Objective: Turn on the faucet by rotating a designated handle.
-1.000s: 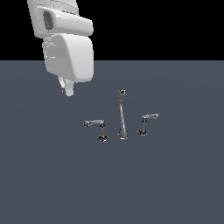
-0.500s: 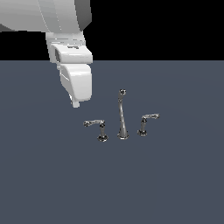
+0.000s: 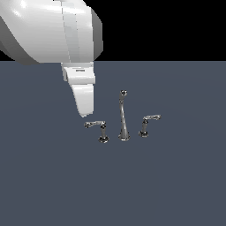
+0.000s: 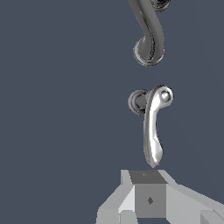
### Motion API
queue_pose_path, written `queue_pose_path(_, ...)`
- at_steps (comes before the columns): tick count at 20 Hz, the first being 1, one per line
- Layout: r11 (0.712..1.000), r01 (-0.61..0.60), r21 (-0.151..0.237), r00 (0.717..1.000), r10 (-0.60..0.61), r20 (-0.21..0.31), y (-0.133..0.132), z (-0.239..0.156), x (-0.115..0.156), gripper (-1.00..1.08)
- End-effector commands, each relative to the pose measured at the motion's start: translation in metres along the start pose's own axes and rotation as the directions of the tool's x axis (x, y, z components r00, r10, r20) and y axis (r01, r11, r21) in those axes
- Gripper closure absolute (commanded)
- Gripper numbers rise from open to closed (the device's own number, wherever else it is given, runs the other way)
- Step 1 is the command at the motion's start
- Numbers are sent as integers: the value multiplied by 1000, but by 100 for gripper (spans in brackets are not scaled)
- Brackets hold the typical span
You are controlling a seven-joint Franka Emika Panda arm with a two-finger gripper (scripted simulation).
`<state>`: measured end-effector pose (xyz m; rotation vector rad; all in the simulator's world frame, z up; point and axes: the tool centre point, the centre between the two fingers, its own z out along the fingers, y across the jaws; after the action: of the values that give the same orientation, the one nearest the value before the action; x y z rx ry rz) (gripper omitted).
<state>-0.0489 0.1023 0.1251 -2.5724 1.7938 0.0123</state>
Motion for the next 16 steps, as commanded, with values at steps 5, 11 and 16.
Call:
queue_pose_path(5,995,-97,0,995,97,-8,-15,25,15,108)
queue_pose_path(11,988,-153,1,988,153,-11,-24,39,25,108)
queue_pose_path(16,986,-166,1,986,166,-11,-26,42,27,108)
